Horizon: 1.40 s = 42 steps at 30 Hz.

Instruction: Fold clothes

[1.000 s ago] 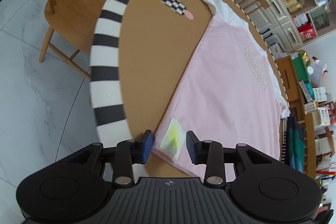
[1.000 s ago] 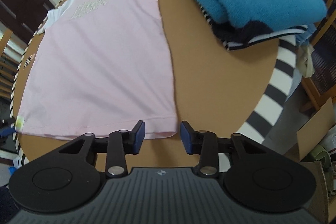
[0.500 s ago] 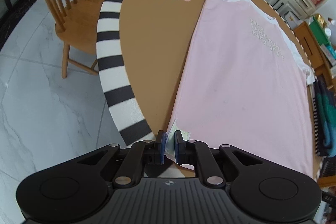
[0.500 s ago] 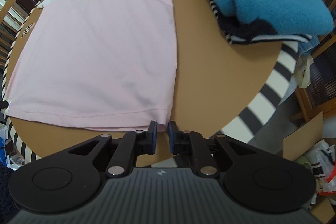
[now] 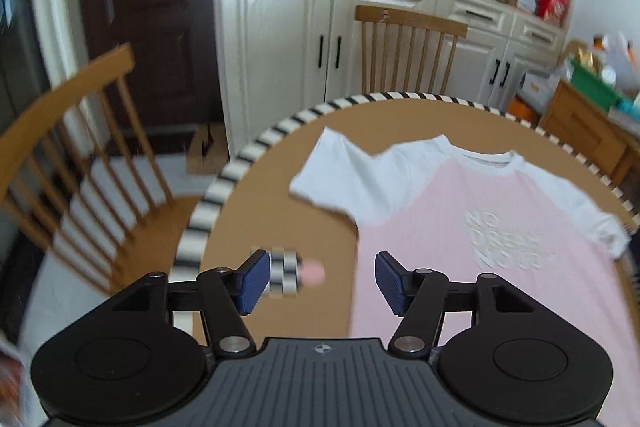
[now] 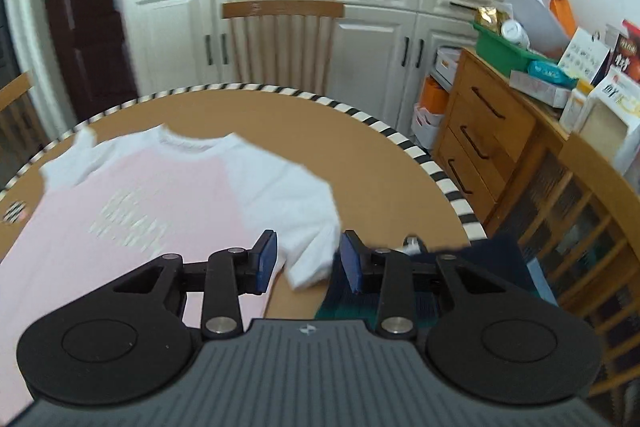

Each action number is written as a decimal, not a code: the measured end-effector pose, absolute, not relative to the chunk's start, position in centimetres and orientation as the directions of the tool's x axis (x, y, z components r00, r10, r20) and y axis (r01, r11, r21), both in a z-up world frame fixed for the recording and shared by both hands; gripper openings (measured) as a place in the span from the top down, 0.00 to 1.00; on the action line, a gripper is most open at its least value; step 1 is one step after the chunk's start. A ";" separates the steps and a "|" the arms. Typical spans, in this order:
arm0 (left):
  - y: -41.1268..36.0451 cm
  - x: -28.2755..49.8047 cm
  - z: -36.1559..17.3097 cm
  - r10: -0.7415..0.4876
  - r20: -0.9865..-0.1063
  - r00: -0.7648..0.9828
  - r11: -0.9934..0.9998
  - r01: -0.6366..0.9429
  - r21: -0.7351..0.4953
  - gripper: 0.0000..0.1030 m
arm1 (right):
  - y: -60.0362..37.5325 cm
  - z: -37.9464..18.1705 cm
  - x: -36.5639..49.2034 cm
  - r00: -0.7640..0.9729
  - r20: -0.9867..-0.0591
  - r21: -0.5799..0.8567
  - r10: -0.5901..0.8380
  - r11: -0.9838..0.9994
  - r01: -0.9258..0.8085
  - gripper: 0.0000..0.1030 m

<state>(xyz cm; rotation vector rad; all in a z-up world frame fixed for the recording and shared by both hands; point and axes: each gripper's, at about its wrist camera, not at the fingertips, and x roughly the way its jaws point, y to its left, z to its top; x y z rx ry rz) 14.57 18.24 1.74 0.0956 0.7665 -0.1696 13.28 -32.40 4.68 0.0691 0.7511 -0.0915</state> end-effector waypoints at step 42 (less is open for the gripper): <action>24.7 36.8 -8.2 0.147 -0.672 0.726 0.988 -0.135 0.070 0.68 | -36.2 -4.8 36.2 0.619 -0.774 -0.027 -0.135 0.983 0.181 0.65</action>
